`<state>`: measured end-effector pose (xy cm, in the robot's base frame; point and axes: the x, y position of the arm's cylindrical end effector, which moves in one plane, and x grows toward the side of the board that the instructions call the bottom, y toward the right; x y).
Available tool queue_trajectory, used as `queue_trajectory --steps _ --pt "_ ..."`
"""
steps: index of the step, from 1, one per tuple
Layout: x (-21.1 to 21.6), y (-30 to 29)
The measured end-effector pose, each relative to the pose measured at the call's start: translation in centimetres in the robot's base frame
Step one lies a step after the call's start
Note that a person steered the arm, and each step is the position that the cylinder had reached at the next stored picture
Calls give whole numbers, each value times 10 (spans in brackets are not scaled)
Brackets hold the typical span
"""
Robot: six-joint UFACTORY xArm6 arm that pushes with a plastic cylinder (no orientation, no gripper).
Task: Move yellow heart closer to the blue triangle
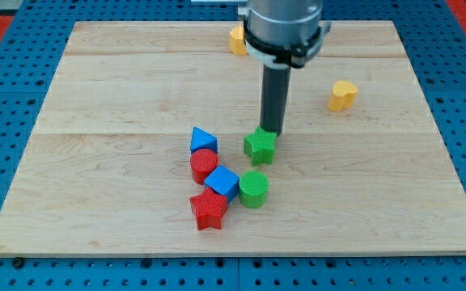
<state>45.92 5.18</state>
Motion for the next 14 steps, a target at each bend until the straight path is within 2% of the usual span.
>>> queue_trajectory --steps 2,5,6,8,9,10,13,14 --pt "64 0" --pt "71 -8" --pt "63 2" --pt "33 120" --pt "-26 159" --pt "-67 171" --pt "-84 27" --pt "-109 54"
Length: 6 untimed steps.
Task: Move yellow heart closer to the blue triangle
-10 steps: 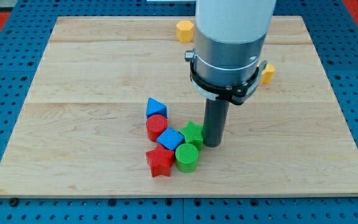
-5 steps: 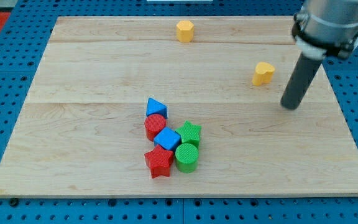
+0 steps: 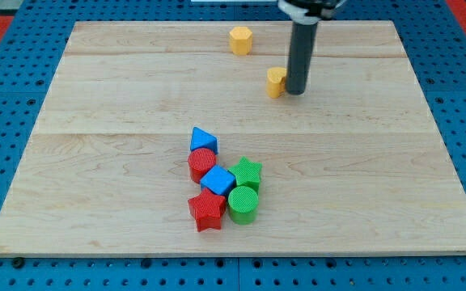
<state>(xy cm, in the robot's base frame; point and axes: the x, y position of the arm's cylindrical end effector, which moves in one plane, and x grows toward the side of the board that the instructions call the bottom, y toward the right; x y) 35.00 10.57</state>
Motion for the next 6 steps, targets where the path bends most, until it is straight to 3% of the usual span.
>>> queue_trajectory --steps 6 --pt "-15 -142"
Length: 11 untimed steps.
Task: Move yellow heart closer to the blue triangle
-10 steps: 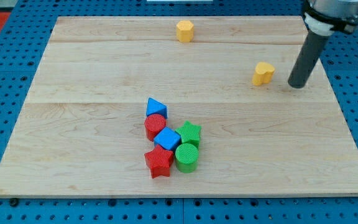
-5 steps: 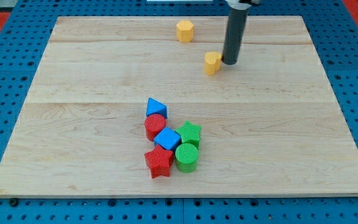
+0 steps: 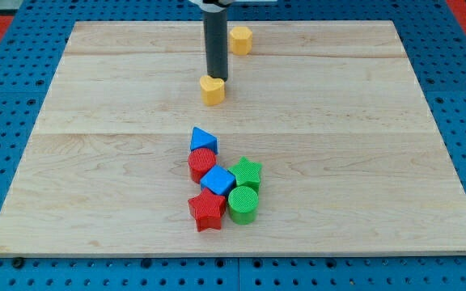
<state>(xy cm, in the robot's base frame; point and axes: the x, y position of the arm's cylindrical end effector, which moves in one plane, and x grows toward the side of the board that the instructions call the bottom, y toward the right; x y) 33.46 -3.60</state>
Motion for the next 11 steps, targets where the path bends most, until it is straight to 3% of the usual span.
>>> queue_trajectory --steps 1,4,6,11 --pt "0 -27" --pt "20 28" --pt "20 7" --pt "106 35"
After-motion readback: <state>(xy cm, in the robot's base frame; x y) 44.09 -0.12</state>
